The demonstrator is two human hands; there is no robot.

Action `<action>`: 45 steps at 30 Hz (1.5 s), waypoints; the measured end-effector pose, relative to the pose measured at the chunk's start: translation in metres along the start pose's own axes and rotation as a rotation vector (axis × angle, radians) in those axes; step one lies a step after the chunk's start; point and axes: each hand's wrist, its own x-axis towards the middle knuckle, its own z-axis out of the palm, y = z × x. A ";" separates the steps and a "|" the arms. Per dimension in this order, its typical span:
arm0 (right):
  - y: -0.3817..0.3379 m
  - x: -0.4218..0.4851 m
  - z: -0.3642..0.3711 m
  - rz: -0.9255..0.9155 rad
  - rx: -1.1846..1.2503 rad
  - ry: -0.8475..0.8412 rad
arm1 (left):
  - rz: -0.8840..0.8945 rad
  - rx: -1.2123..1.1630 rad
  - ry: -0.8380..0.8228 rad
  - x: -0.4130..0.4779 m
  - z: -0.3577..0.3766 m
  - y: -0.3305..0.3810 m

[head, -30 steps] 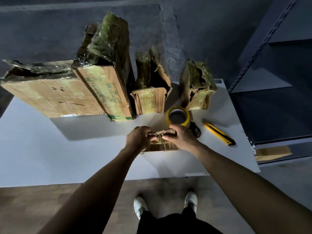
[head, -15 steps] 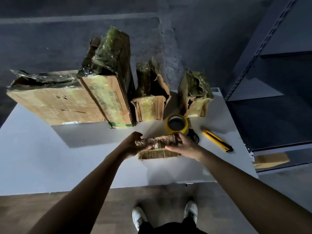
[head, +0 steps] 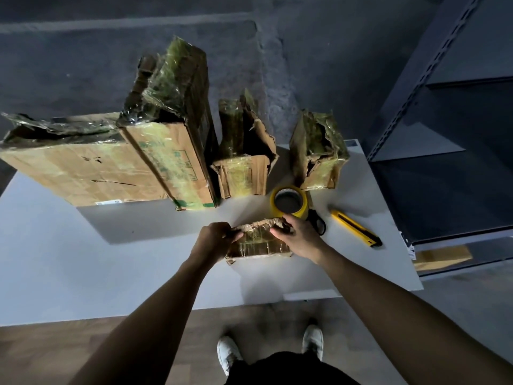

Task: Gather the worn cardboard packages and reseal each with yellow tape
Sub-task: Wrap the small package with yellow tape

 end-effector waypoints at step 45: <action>-0.030 -0.017 0.032 0.398 0.659 0.138 | 0.846 0.288 0.215 -0.006 0.000 0.006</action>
